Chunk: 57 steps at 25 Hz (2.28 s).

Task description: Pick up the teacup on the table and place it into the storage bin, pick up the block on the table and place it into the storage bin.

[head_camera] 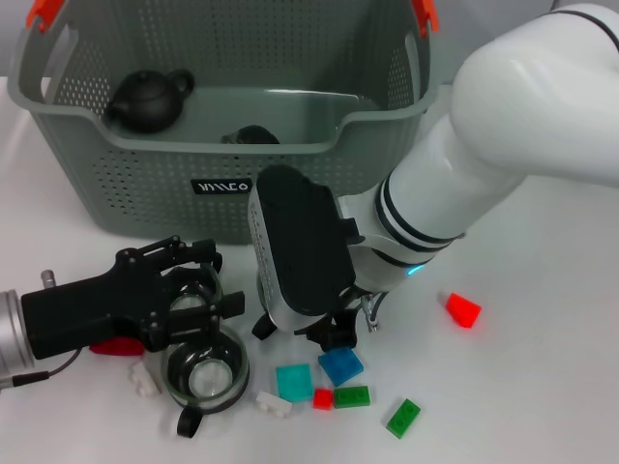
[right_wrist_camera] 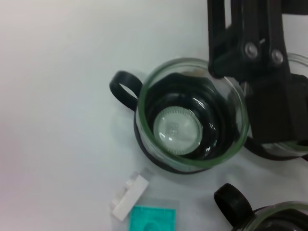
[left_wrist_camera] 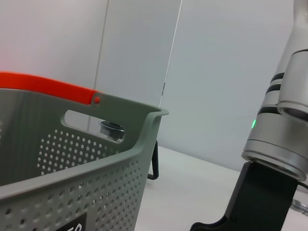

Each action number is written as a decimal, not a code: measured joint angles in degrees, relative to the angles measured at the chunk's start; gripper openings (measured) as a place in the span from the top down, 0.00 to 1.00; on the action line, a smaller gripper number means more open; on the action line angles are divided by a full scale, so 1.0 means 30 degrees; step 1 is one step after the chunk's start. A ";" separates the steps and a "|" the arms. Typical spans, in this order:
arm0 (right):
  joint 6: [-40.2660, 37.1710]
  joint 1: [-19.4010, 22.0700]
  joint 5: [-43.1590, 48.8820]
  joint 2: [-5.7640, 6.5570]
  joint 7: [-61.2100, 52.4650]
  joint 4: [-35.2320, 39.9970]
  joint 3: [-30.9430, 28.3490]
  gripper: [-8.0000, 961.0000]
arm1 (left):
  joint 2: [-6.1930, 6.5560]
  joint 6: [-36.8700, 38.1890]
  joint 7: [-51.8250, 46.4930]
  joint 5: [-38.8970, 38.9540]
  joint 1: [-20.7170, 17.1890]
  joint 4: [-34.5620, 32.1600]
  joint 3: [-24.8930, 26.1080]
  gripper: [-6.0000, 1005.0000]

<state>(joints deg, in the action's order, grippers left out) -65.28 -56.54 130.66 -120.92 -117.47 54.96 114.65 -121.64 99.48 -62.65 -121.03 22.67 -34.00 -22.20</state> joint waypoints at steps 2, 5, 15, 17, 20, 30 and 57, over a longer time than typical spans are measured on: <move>-0.0343 0.0194 0.0044 0.0054 -0.0231 0.0372 -0.0217 0.92 | 0.0017 0.0059 0.0011 0.0001 -0.0014 -0.0028 0.0067 0.17; -0.1234 0.0654 0.0085 0.0125 -0.0376 0.1138 -0.1115 0.92 | 0.0059 0.0088 0.0020 -0.0015 -0.0052 -0.0051 0.0150 0.17; -0.6149 0.2627 0.0867 0.0204 -0.0985 0.5276 -0.6125 0.92 | 0.0096 0.0125 0.0069 -0.0049 -0.0206 -0.0149 0.0361 0.17; -0.7361 0.2768 0.0880 0.0217 -0.1220 0.6193 -0.7235 0.92 | 0.0096 0.0127 0.0085 -0.0052 -0.0205 -0.0151 0.0368 0.17; -0.9310 0.2902 0.0529 0.0206 -0.1768 0.8069 -0.9022 0.92 | 0.0094 0.0129 0.0106 -0.0047 -0.0203 -0.0152 0.0369 0.17; -1.1429 0.1888 -0.1110 0.0149 -0.2911 1.1871 -1.2927 0.92 | 0.0086 0.0116 0.0162 -0.0026 -0.0178 -0.0152 0.0370 0.17; 0.2428 -0.1677 0.0305 0.0230 0.1619 -0.1675 -1.4991 0.93 | 0.0044 0.0142 0.0443 0.0001 -0.0078 -0.0048 0.0369 0.17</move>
<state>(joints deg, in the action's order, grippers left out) -57.99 -61.57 131.58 -120.23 -112.62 49.94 69.68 -121.50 99.91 -61.32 -121.02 22.44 -34.14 -21.09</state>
